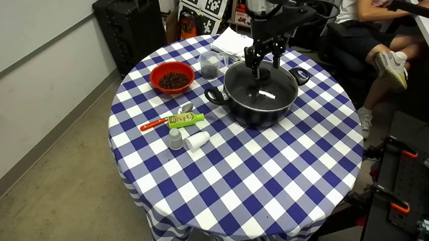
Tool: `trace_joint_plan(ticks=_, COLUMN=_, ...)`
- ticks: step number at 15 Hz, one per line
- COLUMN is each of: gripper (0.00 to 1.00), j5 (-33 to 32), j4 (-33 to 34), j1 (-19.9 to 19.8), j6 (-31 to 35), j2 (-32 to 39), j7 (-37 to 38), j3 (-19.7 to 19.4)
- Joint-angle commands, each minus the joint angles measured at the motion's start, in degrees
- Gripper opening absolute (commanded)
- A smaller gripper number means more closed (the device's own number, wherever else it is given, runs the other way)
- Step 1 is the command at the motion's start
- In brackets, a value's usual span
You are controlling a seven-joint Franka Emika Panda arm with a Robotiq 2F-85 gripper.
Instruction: Put the lid on the pot
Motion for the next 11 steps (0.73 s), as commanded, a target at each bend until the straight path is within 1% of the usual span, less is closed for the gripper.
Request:
trace_joint_plan(ticks=1, gripper=1.00, j5=1.31, j4=1.30, j1=-0.15, j6=-0.70, j2=0.11, j7=0.10, j3=-0.19)
trace_joint_plan(ticks=3, gripper=1.00, j5=1.77, j4=0.72, j1=-0.43, j6=-0.76, j2=-0.54, j7=-0.33, j3=0.03)
trace_joint_plan(ticks=5, gripper=1.00, j5=3.82, j4=-1.18, j1=-1.45, j6=-1.68, j2=-2.98, j7=-2.47, j3=0.94)
trace_joint_plan(ticks=6, gripper=1.00, j5=1.67, j4=0.34, j1=-0.13, j6=-0.48, j2=-0.35, j7=-0.61, j3=-0.22)
trace_joint_plan(ticks=11, gripper=1.00, j5=2.71, j4=-0.16, j1=-0.65, j6=-0.93, j2=-1.90, j7=-1.22, j3=0.07)
